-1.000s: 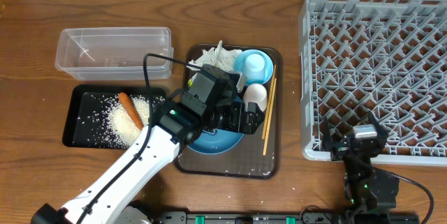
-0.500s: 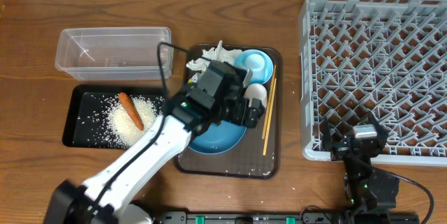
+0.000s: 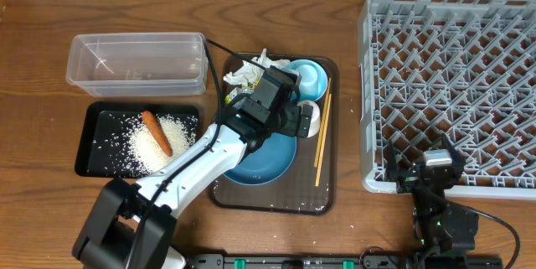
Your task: Sort waste into correct bins and load items into the dishwasher rack
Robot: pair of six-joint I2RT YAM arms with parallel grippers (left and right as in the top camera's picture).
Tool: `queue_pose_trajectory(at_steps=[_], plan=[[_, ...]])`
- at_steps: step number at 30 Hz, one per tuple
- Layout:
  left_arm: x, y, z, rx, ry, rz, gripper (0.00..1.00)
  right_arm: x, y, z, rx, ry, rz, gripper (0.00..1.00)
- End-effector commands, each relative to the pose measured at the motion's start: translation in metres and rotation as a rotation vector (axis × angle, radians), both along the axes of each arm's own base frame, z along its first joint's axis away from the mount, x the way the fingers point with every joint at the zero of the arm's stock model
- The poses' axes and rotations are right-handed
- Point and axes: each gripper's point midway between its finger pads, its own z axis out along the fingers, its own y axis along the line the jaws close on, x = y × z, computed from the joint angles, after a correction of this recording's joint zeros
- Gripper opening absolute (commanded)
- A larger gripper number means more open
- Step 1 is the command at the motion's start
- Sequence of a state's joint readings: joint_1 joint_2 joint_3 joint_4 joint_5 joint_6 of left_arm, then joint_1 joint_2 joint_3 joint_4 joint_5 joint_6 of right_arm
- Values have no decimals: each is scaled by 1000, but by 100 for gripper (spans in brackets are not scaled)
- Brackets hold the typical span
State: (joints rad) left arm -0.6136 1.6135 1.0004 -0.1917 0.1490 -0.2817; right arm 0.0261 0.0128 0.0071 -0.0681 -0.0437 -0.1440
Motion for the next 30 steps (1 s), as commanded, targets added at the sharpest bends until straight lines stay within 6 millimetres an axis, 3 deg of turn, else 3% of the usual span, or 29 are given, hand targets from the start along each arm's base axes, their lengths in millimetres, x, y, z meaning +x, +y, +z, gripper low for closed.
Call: queue_pose_trajectory(at_steps=[1, 5, 9, 13, 15, 18, 23, 30], plan=[[9, 0, 29, -17, -82, 8, 95, 0, 2, -1, -11, 3, 4, 99], [21, 21, 62, -19, -171, 112, 95, 0, 2, -1, -11, 3, 4, 99], [37, 55, 85, -10, -241, 221, 95, 0, 2, -1, -11, 3, 5, 99], [46, 98, 73, 4, -131, 354, 95, 0, 2, -1, -11, 3, 4, 99], [45, 110, 66, -11, -29, 355, 95, 0, 2, -1, -12, 3, 4, 99], [45, 114, 64, -43, 61, 282, 95, 0, 2, -1, -12, 3, 4, 99], [51, 114, 70, -23, 39, 238, 95, 0, 2, -1, -11, 3, 4, 99], [52, 116, 39, 27, 110, 246, 95, 0, 2, -1, -12, 3, 4, 99]])
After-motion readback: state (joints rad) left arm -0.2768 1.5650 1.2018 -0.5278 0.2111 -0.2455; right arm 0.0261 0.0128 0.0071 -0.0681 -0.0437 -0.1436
